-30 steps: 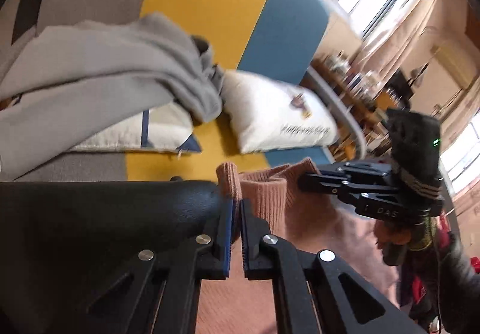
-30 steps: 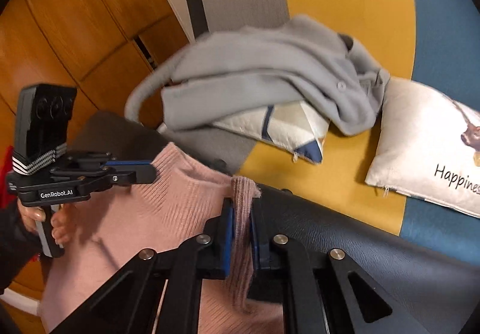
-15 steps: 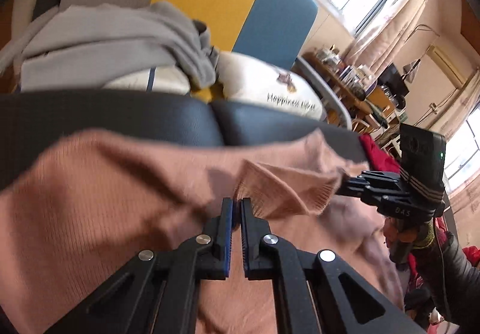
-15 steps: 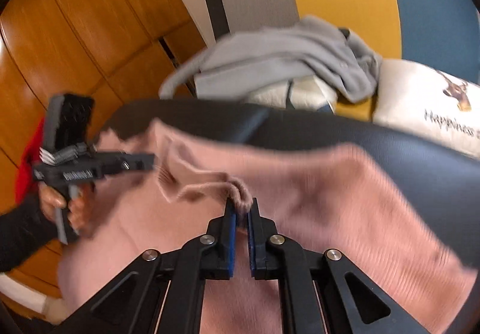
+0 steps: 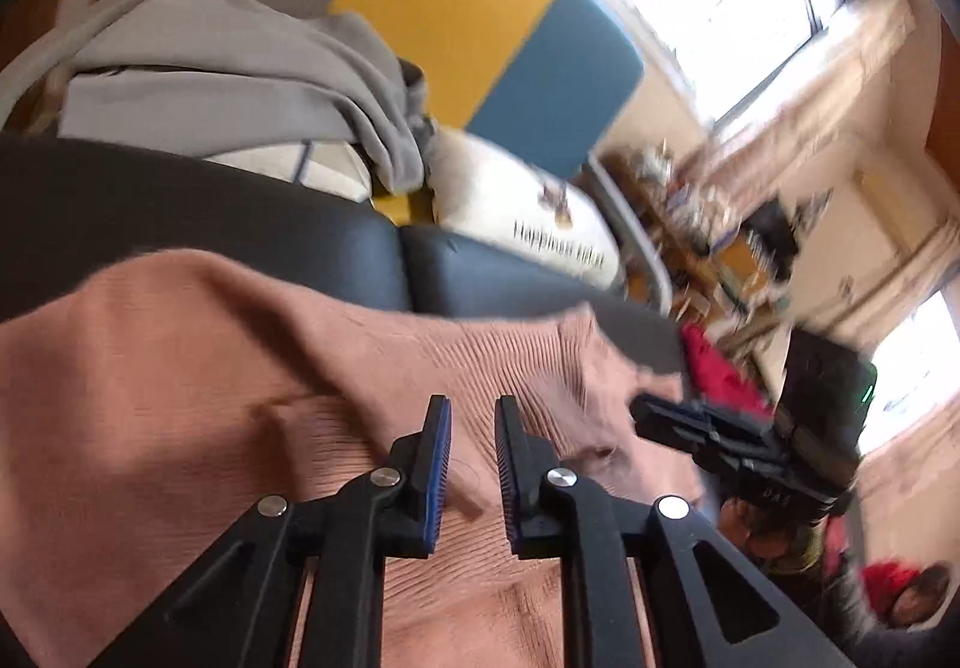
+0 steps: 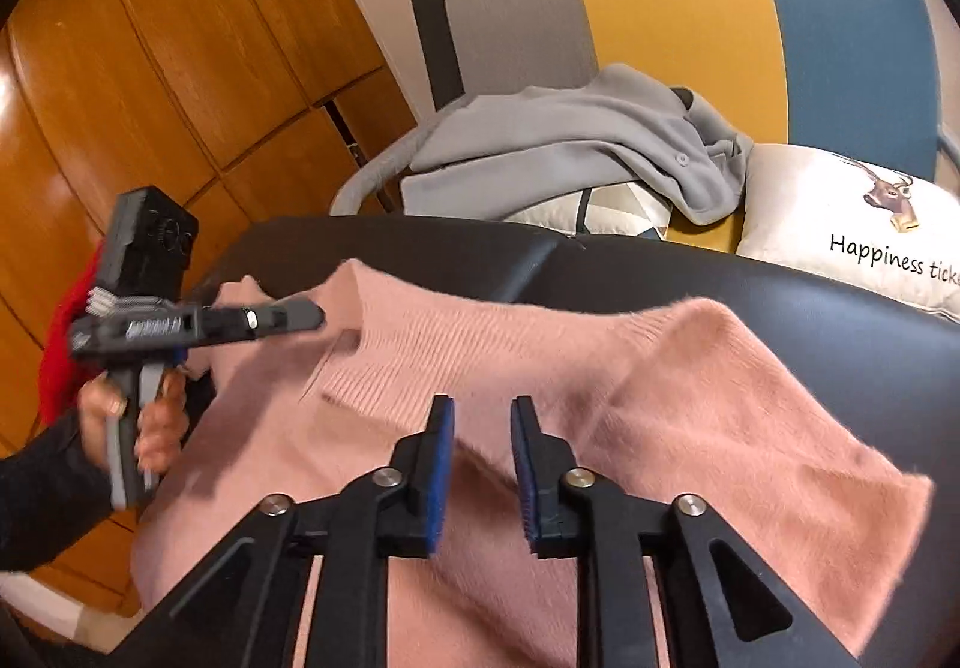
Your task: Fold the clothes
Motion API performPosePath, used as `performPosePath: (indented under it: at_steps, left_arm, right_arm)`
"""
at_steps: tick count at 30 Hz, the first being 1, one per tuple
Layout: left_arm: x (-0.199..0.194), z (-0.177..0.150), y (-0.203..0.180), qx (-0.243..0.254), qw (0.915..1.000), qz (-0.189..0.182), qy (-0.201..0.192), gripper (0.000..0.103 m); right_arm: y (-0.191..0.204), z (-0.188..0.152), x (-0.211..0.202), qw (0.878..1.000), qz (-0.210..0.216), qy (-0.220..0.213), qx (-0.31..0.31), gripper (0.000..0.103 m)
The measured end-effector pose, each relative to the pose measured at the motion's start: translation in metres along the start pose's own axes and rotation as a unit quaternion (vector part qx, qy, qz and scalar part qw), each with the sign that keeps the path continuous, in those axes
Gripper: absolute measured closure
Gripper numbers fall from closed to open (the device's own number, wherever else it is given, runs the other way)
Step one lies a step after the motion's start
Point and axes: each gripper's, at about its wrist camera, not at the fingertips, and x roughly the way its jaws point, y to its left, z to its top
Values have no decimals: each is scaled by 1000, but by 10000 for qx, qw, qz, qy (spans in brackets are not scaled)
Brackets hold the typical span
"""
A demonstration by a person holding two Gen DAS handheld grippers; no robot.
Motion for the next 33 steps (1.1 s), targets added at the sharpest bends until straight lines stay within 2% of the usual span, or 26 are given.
performPosePath:
  at_steps: [3,4,6,8,12,14,17,20,24,27,29,30,33]
  left_arm:
    - [27,-17,-3,315,9969,657,304,91]
    - [30,-22,1,329,9967,704,239,95]
    - [28,-27,9,227,9980,585,37,96]
    - [28,-29,11,111,9981,591,-101,97]
    - [20,-34,-1,-30,9958,845,-342,96]
    - [6,-40,-1,-345,9952,780,-486,88]
    - [-26,-60,9,-994,9899,711,-713,85]
    - [-63,-90,24,-1385,9800,1107,-904,85]
    - [-99,-132,49,-1728,9684,1626,-764,85]
    - [-130,-166,58,-1775,9592,1996,-925,84]
    - [-151,-189,59,-1652,9570,2139,-1055,84]
    - [-161,-200,59,-1589,9561,2198,-1112,84]
    - [-185,-231,63,-1519,9556,2235,-1177,82]
  right_arm:
    - [5,-10,31,9986,-301,433,-90,82]
    - [7,-18,39,9973,-428,574,-141,82]
    - [11,-37,38,9978,-572,227,-241,82]
    - [11,-44,37,9977,-653,73,-172,82]
    - [14,-46,37,9965,-810,-31,-178,82]
    - [14,-46,36,9965,-816,-59,-187,82]
    - [14,-46,36,9963,-824,-102,-201,80]
    - [13,-46,35,9963,-825,-137,-210,79]
    - [18,-45,36,9956,-899,-111,-259,77]
    - [24,-42,36,9936,-1075,-54,-348,77]
    - [34,-33,31,9911,-1281,-109,-351,75]
    - [45,-26,24,9917,-1205,-299,-339,75]
    - [107,0,20,9939,-281,-651,-842,75]
